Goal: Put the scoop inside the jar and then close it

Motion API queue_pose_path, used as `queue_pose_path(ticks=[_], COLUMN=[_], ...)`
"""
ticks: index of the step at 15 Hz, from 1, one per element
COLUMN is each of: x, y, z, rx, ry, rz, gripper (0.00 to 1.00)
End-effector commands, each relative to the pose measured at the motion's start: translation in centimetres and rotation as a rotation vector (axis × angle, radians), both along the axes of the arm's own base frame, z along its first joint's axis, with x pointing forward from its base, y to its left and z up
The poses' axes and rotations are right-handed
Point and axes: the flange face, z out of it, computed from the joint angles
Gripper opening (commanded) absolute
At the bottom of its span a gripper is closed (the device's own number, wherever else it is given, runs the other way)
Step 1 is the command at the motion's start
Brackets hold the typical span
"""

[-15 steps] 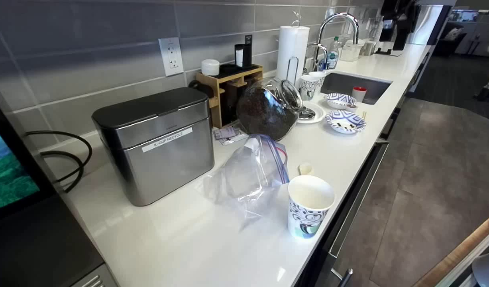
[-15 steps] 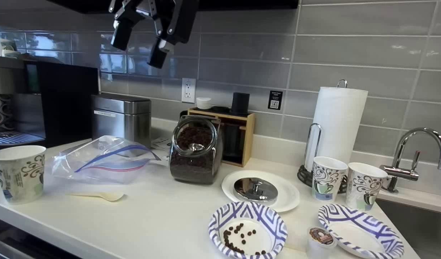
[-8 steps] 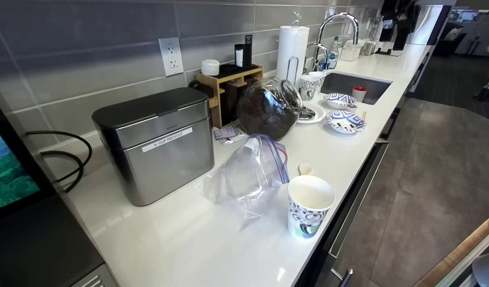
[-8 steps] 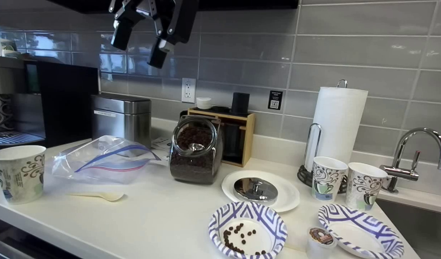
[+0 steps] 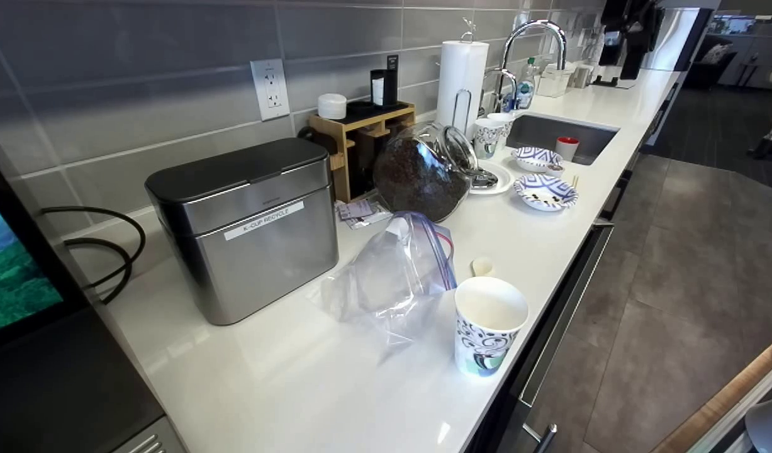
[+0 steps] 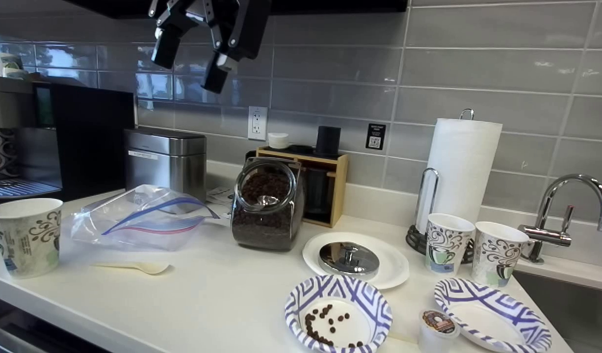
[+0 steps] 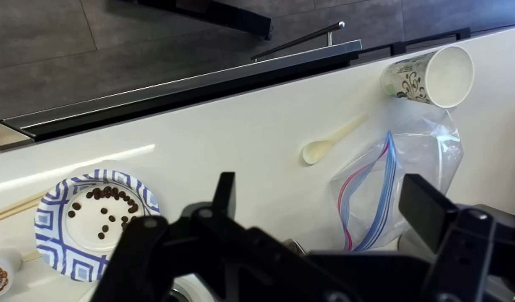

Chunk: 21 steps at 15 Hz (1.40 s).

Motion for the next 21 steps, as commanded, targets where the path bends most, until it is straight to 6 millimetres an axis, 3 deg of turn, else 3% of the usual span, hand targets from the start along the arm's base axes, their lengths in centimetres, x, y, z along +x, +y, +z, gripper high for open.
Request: queue_pose_path(ticks=[1, 6, 11, 17, 18, 19, 21], x=[0.8, 3.2, 5.8, 7.1, 7.1, 7.1, 7.2], y=[0.3, 2.1, 3.5, 3.8, 3.8, 3.8, 3.8], z=[-0.7, -4.9, -8.6, -13.4, -14.0, -12.6, -13.0], rx=[-0.004, 0.054, 0.053, 0.024, 0.022, 0.023, 0.022], ry=[0.023, 0.071, -0.022, -0.058, -0.047, -0.053, -0.044], rz=[-0.042, -0.092, -0.120, -0.107, -0.097, -0.108, -0.107], gripper=[1.00, 1.00, 1.00, 1.00, 1.00, 1.00, 1.00])
